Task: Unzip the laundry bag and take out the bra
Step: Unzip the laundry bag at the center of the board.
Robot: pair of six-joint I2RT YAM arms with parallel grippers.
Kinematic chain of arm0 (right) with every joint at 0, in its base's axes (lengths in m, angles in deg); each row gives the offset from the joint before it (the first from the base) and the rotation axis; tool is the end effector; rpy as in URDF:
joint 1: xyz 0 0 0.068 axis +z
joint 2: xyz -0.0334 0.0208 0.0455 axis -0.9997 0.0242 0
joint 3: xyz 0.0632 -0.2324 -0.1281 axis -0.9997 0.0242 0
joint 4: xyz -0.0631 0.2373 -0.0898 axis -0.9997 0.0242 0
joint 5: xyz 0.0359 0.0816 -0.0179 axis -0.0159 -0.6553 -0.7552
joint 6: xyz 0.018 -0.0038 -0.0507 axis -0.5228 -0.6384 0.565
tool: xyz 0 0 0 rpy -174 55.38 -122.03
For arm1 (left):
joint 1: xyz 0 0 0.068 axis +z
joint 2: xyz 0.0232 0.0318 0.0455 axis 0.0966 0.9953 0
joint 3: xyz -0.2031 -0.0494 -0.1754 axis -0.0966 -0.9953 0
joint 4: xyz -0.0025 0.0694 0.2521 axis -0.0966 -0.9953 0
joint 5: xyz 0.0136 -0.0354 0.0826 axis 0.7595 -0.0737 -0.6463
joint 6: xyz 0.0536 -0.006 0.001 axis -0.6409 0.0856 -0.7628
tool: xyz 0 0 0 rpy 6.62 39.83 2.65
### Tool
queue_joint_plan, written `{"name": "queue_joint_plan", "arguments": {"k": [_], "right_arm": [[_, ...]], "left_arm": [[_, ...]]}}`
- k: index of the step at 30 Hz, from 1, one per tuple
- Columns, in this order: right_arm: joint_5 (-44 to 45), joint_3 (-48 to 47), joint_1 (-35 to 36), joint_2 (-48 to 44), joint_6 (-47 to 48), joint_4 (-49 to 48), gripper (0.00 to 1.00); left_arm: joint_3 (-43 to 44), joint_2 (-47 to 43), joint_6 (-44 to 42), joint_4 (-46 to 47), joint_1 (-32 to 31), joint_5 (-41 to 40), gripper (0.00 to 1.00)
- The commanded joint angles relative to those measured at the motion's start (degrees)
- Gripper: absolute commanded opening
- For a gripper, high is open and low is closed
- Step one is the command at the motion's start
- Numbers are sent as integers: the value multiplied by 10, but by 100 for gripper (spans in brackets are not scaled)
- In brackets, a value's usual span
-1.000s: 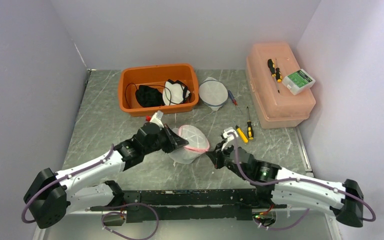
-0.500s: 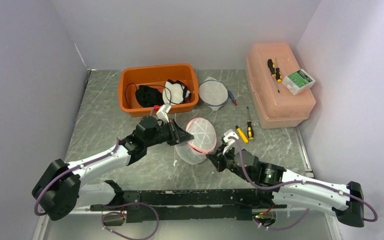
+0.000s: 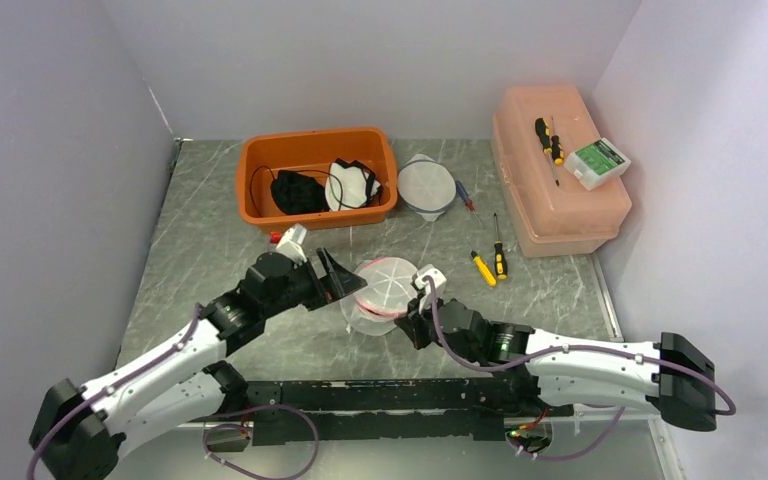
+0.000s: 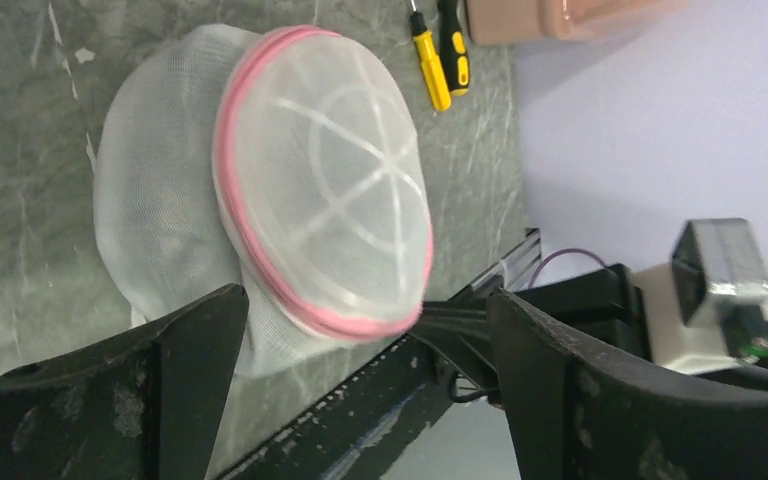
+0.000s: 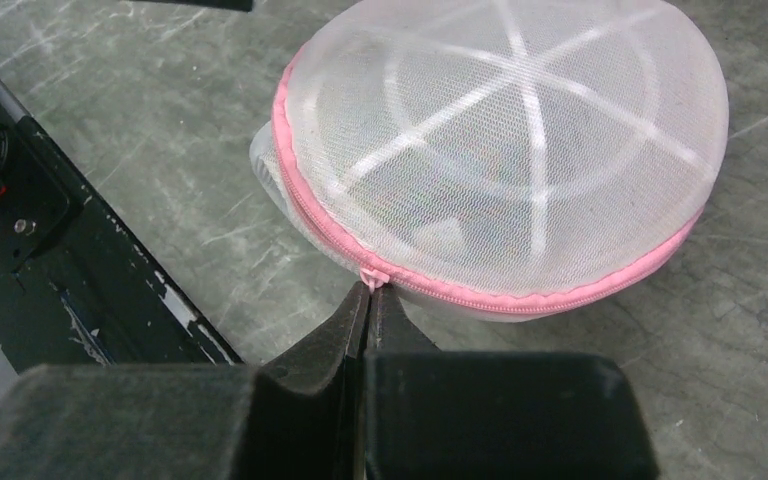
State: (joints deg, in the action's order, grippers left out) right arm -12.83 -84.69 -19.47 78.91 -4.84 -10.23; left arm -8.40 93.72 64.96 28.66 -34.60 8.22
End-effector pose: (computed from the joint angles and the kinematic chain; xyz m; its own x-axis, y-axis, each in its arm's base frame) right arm 0.0782 0.1749 0.2042 -0.4651 -0.1119 -0.8782 -0.6593 0.7058 0.2592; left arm 0.1538 -0.1373 0.2339 -0.8022 -0.4254 -0.4189 0.1282 0.5625 -0.8168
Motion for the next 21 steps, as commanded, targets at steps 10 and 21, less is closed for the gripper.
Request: {"name": "queue_joint_plan", "arguments": {"k": [10, 21], "right_arm": [[20, -68, 3, 78, -3, -42, 0], [-7, -50, 3, 57, 8, -38, 0]], "left_arm": [[46, 31, 286, -110, -190, -196, 94], [81, 112, 337, -60, -194, -235, 90]]}}
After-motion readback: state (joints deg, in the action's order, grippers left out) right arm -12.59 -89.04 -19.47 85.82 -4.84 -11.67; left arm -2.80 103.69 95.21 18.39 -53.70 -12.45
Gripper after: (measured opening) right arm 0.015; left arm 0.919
